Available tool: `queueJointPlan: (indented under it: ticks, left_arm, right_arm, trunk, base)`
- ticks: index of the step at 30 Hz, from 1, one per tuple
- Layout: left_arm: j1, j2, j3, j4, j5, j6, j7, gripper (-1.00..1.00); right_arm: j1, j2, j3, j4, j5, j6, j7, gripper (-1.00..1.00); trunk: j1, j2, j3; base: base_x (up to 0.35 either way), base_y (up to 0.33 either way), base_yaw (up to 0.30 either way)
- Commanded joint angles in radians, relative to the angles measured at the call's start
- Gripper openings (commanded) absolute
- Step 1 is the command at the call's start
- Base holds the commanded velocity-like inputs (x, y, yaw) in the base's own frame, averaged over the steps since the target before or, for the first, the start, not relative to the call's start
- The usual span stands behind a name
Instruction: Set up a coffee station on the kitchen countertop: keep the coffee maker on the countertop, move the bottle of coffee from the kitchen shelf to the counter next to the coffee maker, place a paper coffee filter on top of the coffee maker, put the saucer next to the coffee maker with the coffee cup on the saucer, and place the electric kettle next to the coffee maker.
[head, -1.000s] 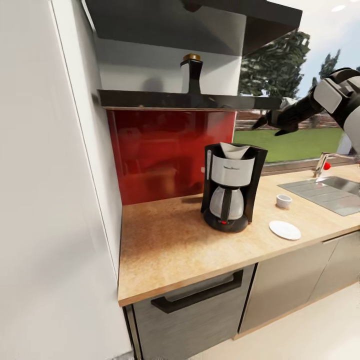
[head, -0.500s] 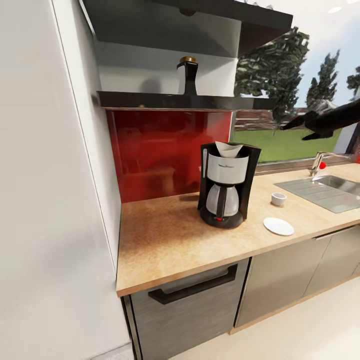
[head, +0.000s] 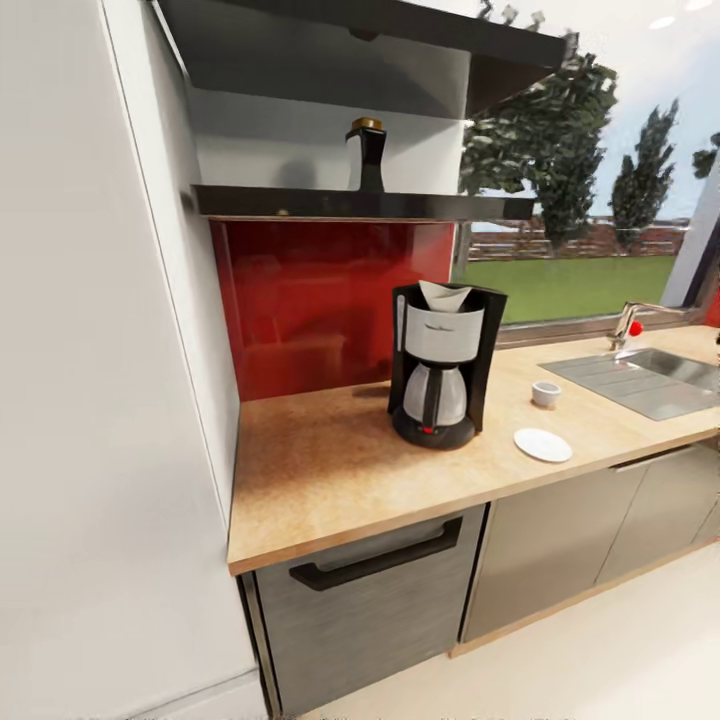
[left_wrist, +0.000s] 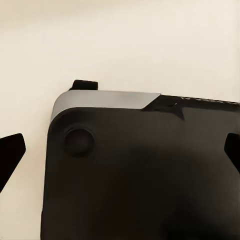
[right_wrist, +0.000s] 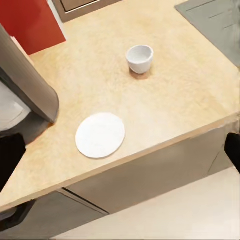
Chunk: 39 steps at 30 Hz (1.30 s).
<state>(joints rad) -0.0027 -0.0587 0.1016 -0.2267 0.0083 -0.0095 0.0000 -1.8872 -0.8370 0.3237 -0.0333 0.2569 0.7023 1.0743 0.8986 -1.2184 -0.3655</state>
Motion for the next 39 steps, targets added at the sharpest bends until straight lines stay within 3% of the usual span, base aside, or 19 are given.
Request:
queueJointPlan:
  ticks: [1,7,8,9,10,13,15,20,24,29,32,33,36,39]
  left_arm:
    - [0.0,0.0,0.006,0.0,0.001,-0.001,0.0,1.0]
    - [0.0,-0.001,0.006,0.001,0.001,-0.001,0.0,1.0]
    - [0.0,-0.001,0.006,0.001,0.001,-0.001,0.0,1.0]
    - [0.0,-0.001,0.006,0.001,0.001,-0.001,0.0,1.0]
    - [0.0,-0.001,0.006,0.001,0.001,-0.001,0.0,1.0]
    - [0.0,-0.001,0.005,0.001,0.001,-0.001,0.0,1.0]
    - [0.0,-0.001,0.005,0.001,0.001,-0.001,0.0,1.0]
    - [0.0,-0.002,0.004,0.001,0.001,-0.001,0.0,1.0]
    - [0.0,-0.002,0.004,0.001,0.001,-0.001,0.0,1.0]
    - [0.0,-0.002,0.004,0.001,0.001,-0.001,0.0,1.0]
    - [0.0,-0.001,0.004,0.001,0.001,-0.001,0.0,1.0]
    - [0.0,-0.001,0.004,0.001,0.001,-0.001,0.0,1.0]
    - [0.0,-0.002,0.004,0.001,0.001,-0.001,0.0,1.0]
    - [0.0,-0.002,0.004,0.001,0.001,-0.001,0.0,1.0]
  right_arm:
    - [0.004,-0.021,-0.008,0.012,0.015,-0.012,0.011,1.0]
    - [0.012,-0.054,-0.008,0.077,0.025,-0.034,0.015,1.0]
    - [0.034,-0.055,-0.007,0.081,0.025,-0.035,0.014,1.0]
    - [0.093,-0.054,-0.007,0.083,0.044,-0.055,0.007,1.0]
    - [0.102,-0.054,-0.007,0.083,0.053,-0.069,0.005,1.0]
    - [0.169,-0.055,-0.007,0.084,0.123,-0.203,-0.006,1.0]
    - [0.236,-0.06,-0.008,0.084,0.146,-0.266,-0.015,1.0]
    - [0.355,-0.059,-0.008,0.084,0.157,-0.374,-0.104,1.0]
    - [0.413,-0.05,-0.008,0.085,0.159,-0.415,-0.155,1.0]
    - [0.545,0.001,-0.008,0.085,0.158,-0.501,-0.3,1.0]
    - [0.661,0.091,-0.008,0.085,0.156,-0.542,-0.442,1.0]
    - [0.754,0.159,-0.008,0.084,0.155,-0.553,-0.504,1.0]
    - [0.845,0.196,-0.009,0.084,0.153,-0.564,-0.557,1.0]
    - [0.964,0.243,-0.009,0.085,0.152,-0.638,-0.594,1.0]
  trunk:
    - [0.0,-0.001,-0.001]
    - [0.0,-0.001,-0.001]
    - [0.0,-0.001,-0.001]
    - [0.0,-0.001,-0.001]
    - [0.0,-0.001,-0.001]
    - [0.0,-0.001,-0.001]
    - [0.0,-0.001,-0.001]
    - [0.0,-0.001,-0.001]
    - [0.0,-0.001,-0.001]
    - [0.0,-0.001,-0.001]
    - [0.0,-0.001,-0.001]
    - [0.0,-0.001,-0.001]
    - [0.0,-0.001,-0.001]
    - [0.0,-0.001,-0.001]
  base:
    - [-0.069,-0.022,0.0]
    - [-0.164,-0.008,0.0]
    - [-0.228,0.0,0.0]
    - [-0.258,0.0,0.0]
    - [-0.26,0.0,0.0]
    - [-0.257,0.0,0.0]
    - [-0.166,0.0,0.0]
    - [-0.062,0.0,0.0]
    - [-0.015,0.0,0.0]
    - [-0.004,0.0,0.0]
    - [0.0,0.0,0.0]
    - [0.0,0.0,0.0]
    - [0.0,0.0,0.0]
    - [0.0,0.0,0.0]
